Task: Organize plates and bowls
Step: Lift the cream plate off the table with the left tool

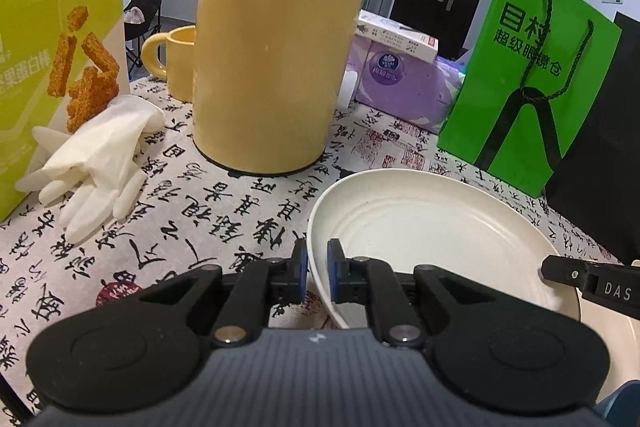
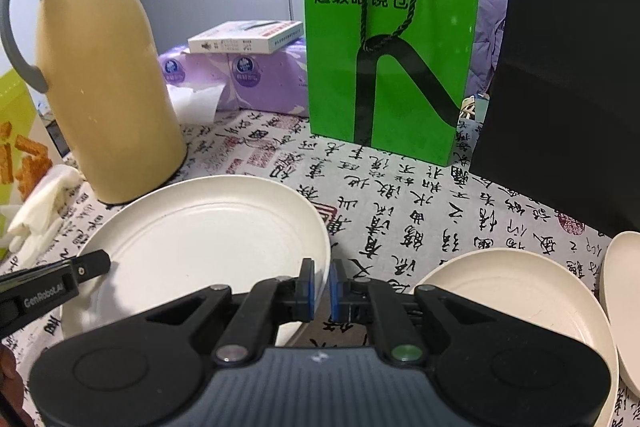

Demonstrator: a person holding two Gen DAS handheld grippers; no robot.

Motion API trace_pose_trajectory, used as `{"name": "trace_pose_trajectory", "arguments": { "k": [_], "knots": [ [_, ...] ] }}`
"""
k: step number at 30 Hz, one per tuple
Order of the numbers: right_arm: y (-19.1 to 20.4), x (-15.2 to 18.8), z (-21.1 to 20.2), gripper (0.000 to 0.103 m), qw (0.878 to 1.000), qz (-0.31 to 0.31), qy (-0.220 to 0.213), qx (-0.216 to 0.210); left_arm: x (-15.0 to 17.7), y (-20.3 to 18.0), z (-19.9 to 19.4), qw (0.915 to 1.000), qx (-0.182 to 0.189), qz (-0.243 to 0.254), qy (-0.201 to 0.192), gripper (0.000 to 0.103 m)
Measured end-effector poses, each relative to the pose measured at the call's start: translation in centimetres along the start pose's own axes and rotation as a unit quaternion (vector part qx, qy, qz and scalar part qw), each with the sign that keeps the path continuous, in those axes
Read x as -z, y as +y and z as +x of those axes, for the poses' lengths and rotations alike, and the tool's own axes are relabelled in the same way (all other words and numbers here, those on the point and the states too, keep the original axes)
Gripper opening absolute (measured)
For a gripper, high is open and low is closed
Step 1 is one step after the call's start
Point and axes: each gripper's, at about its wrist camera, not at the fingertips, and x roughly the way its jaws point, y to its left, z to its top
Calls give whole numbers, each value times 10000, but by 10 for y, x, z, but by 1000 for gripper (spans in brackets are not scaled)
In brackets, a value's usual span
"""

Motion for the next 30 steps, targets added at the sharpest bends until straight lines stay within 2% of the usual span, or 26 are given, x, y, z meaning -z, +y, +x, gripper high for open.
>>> {"name": "trace_pose_trajectory", "arguments": {
  "k": [17, 27, 30],
  "knots": [
    [-2, 8, -37, 8, 9988, 101, -446, -175, -8, 8, -41, 9985, 356, -214, -356, 10],
    [-1, 11, -62, 8, 9973, 139, -674, -272, -7, 6, -70, 9974, 381, -116, -592, 10],
    [2, 13, -68, 8, 9977, 134, -612, -260, -7, 4, -78, 9971, 348, -99, -677, 10]
  ]
}}
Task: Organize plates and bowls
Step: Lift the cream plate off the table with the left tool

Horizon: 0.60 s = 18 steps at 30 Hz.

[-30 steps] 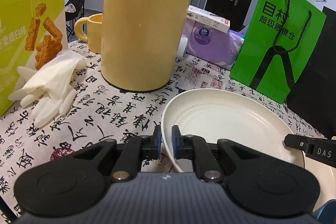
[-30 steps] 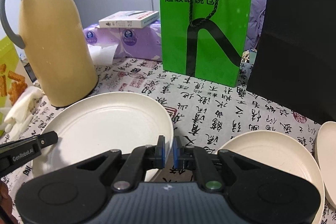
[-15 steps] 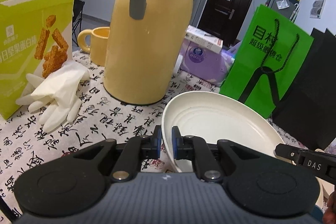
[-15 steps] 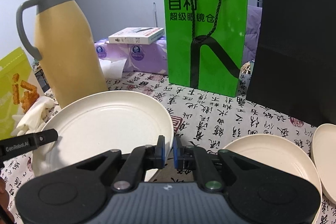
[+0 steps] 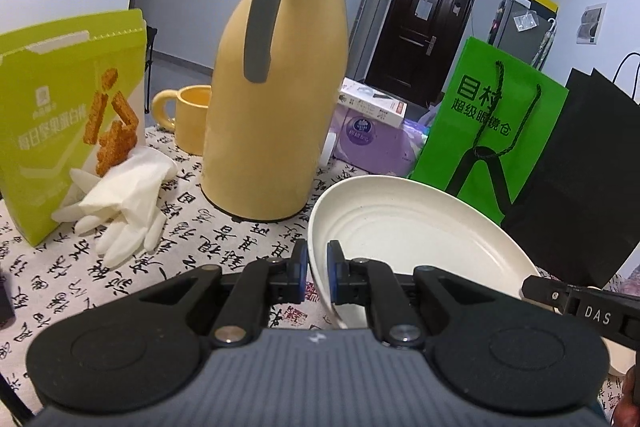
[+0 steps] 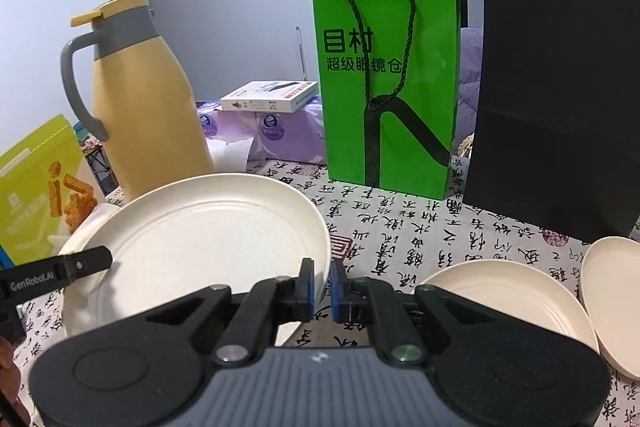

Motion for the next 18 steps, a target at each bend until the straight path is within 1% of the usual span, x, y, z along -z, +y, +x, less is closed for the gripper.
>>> {"name": "trace_pose_trajectory", "arguments": {
  "k": [6, 18],
  "knots": [
    [1, 3, -15, 8, 10000, 57, -57, 12, 3, -1, -15, 9999, 27, 109, -32, 10],
    [9, 17, -52, 8, 9998, 86, -154, -3, 14, 0, -49, 9998, 40, 162, -129, 10]
  ]
}}
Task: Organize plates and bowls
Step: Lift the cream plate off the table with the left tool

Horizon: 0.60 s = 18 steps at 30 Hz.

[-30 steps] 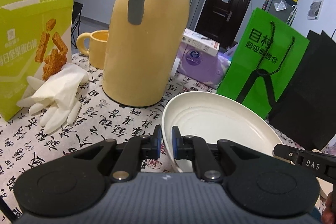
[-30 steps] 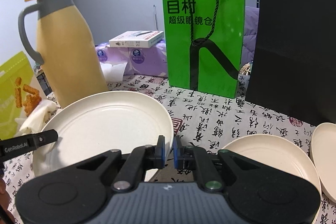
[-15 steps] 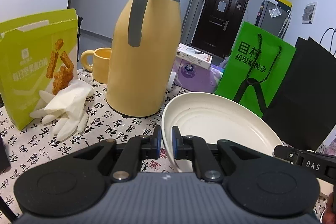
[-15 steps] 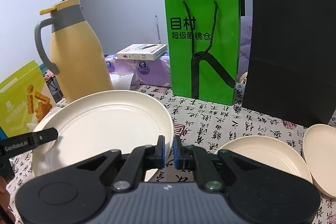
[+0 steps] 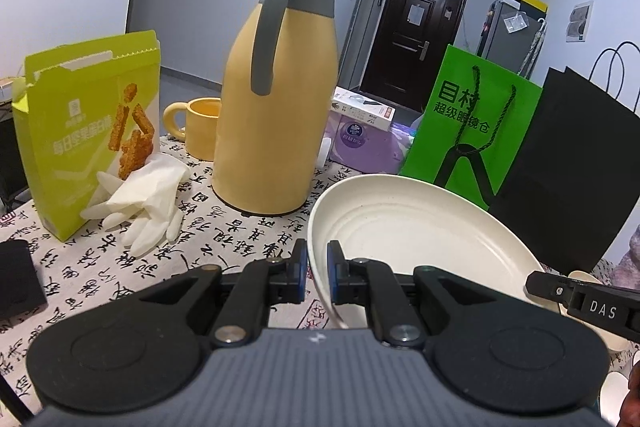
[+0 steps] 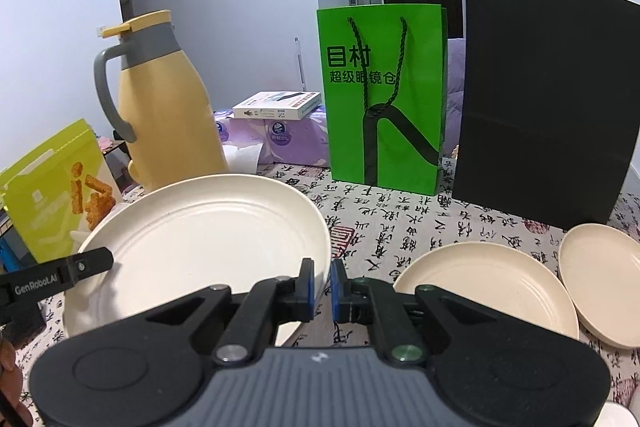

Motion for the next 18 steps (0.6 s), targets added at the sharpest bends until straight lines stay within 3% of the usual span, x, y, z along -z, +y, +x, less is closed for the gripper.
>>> {"name": "trace_pose_trajectory", "arguments": {
  "k": [18],
  "knots": [
    [9, 21, -66, 8, 9997, 113, -218, 6, 14, -4, -60, 9998, 37, 122, -135, 10]
  ]
}}
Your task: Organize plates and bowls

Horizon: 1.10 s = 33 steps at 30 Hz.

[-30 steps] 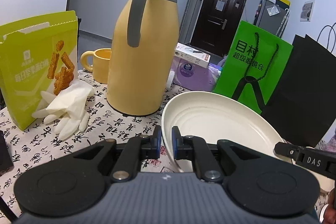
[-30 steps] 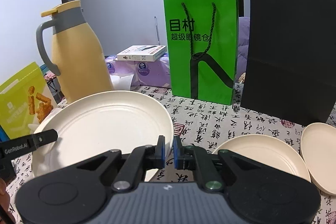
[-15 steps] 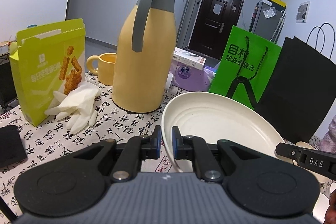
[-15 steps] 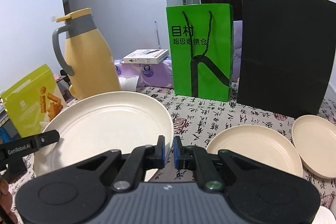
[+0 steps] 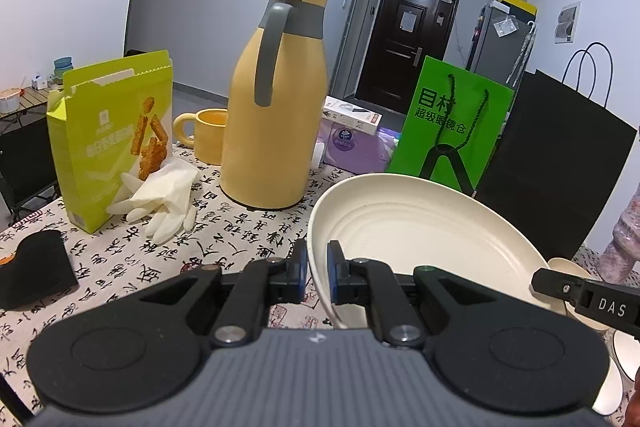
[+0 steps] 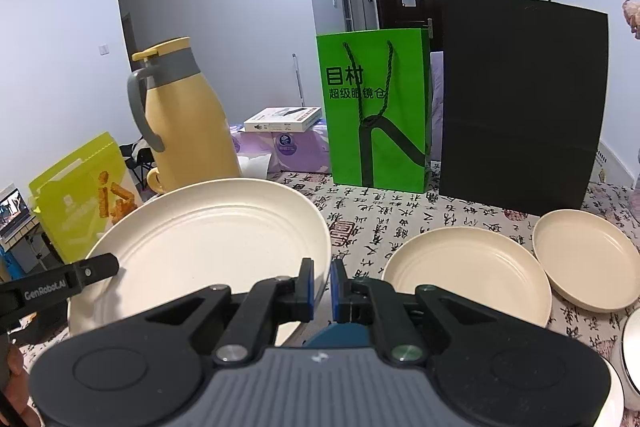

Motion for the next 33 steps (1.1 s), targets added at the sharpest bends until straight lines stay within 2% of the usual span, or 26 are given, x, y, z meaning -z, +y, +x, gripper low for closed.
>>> {"name": "trace_pose_trajectory", "arguments": {
  "k": [14, 33],
  "knots": [
    [-1, 19, -47, 8, 9998, 142, -134, -3, 13, -8, -44, 9998, 50, 164, -105, 10],
    [-7, 41, -94, 9, 9991, 268, -327, -19, 31, -17, -82, 9995, 143, 276, -101, 10]
  ]
}}
